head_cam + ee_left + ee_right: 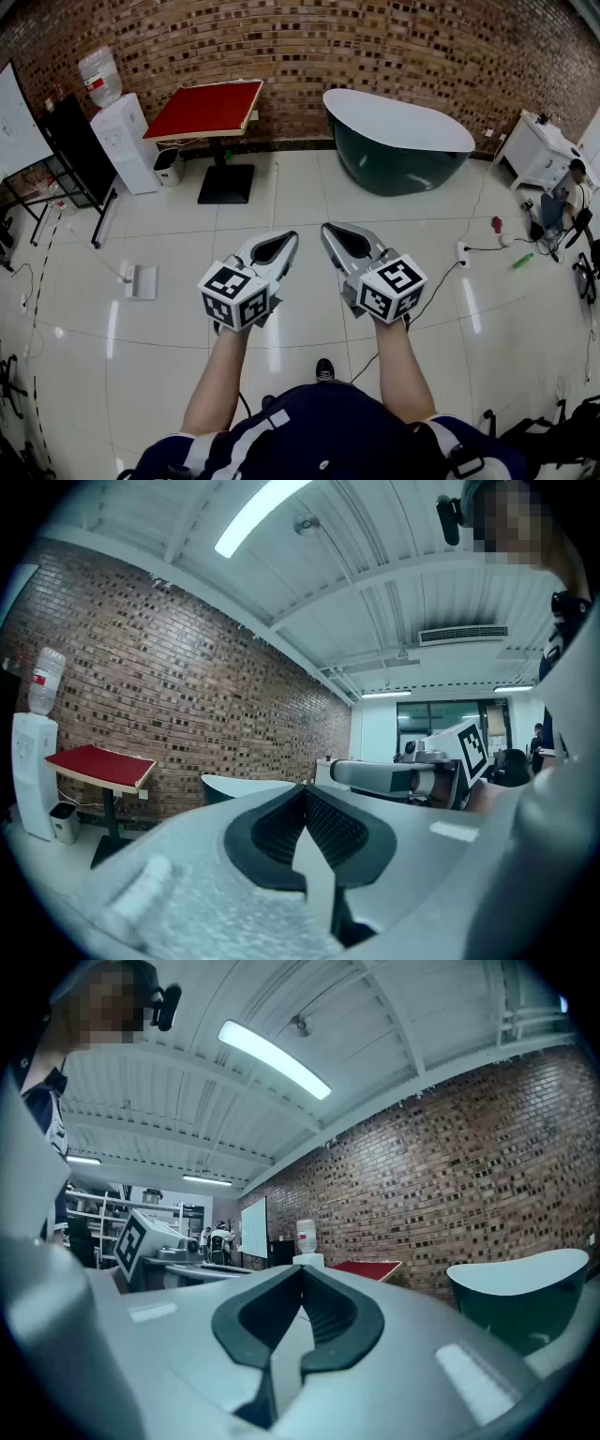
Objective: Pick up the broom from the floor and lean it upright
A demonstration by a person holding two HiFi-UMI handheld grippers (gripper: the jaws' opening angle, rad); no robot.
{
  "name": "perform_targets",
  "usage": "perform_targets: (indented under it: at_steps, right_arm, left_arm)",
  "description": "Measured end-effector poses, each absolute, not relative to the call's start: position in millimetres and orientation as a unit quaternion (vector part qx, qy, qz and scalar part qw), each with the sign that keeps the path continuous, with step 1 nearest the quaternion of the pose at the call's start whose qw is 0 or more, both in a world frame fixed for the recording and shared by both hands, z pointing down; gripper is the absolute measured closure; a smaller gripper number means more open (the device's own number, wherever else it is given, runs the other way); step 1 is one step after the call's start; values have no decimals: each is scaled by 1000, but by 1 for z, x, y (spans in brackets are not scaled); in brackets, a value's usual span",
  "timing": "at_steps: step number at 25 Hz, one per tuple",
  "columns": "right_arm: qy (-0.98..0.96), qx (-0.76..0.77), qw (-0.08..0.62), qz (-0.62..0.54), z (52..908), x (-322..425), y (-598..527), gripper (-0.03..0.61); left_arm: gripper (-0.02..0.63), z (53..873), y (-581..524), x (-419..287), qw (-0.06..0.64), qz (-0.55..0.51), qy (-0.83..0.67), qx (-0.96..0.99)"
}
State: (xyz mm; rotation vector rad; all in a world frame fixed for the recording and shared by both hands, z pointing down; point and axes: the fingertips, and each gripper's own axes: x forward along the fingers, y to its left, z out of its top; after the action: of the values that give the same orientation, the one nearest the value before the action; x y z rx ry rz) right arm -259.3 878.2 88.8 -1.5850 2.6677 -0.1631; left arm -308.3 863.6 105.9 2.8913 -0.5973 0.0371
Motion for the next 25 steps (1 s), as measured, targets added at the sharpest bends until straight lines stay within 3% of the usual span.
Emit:
perform_targets:
  at_steps: [12, 25]
  right_arm:
    - [871, -487, 15, -60, 100, -177, 856, 575]
    - [874, -480, 29, -69, 110, -136, 799, 575]
  left_arm:
    - [614, 121, 835, -226, 97, 31, -223, 969]
    - [614, 144, 780, -185, 107, 54, -224, 967]
